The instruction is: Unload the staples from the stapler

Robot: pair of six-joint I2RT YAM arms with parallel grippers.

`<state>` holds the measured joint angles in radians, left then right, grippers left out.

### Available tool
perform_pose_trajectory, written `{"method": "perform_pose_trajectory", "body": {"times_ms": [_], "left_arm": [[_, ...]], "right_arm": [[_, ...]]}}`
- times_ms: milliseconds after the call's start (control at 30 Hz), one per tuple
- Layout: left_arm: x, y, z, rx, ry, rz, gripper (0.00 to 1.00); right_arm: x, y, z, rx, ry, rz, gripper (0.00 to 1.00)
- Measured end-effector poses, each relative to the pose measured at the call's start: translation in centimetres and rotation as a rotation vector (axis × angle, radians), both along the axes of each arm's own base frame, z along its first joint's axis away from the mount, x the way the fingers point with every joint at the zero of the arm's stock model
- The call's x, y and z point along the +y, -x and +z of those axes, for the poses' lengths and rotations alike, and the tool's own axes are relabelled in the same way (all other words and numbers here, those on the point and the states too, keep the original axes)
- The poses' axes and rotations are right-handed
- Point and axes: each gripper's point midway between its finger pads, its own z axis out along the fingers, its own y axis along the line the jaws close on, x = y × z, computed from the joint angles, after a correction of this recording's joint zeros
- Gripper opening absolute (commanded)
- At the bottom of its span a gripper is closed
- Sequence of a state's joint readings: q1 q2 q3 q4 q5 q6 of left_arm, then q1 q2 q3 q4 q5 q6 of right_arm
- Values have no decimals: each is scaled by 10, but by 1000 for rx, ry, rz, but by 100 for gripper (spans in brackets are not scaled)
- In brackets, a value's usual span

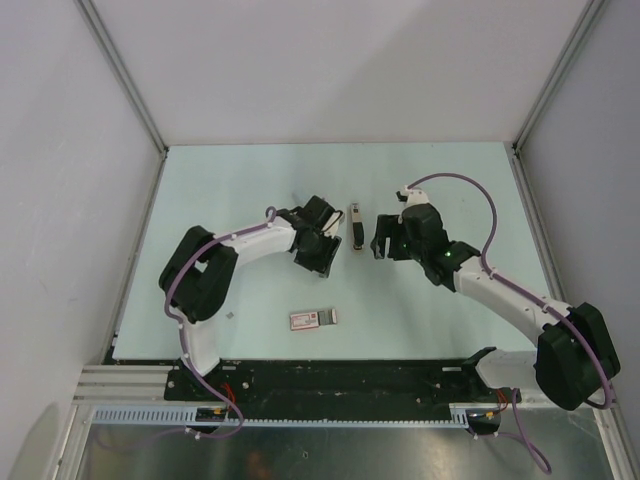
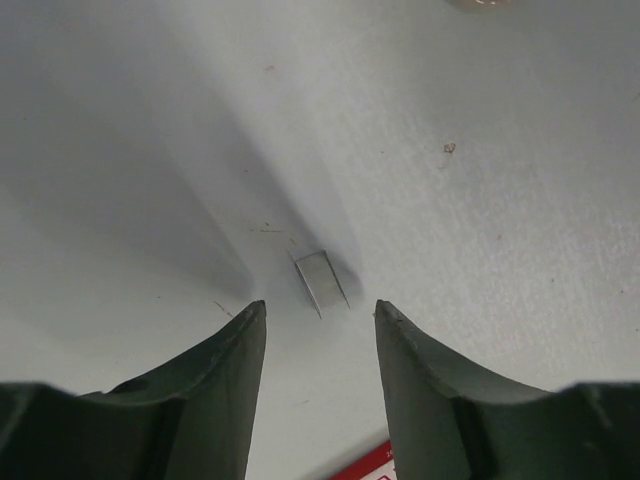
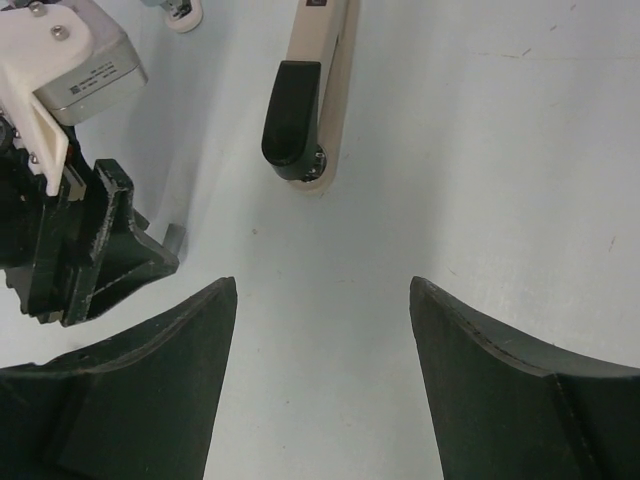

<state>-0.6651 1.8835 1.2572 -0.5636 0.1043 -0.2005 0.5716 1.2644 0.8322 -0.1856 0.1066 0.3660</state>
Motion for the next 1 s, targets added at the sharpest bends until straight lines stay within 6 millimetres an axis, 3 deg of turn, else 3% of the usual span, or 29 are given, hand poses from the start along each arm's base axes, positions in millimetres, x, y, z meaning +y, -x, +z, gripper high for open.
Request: {"method": "perform_pose_trajectory", "body": {"times_ms": [533, 1000], "left_arm": [[-9, -10, -5, 3, -7, 42, 54], [-5, -9, -7, -26, -3, 48, 41]], "right_arm": [[10, 4, 1, -8, -2, 31, 71], [10, 4, 1, -7, -3, 31, 65]]}}
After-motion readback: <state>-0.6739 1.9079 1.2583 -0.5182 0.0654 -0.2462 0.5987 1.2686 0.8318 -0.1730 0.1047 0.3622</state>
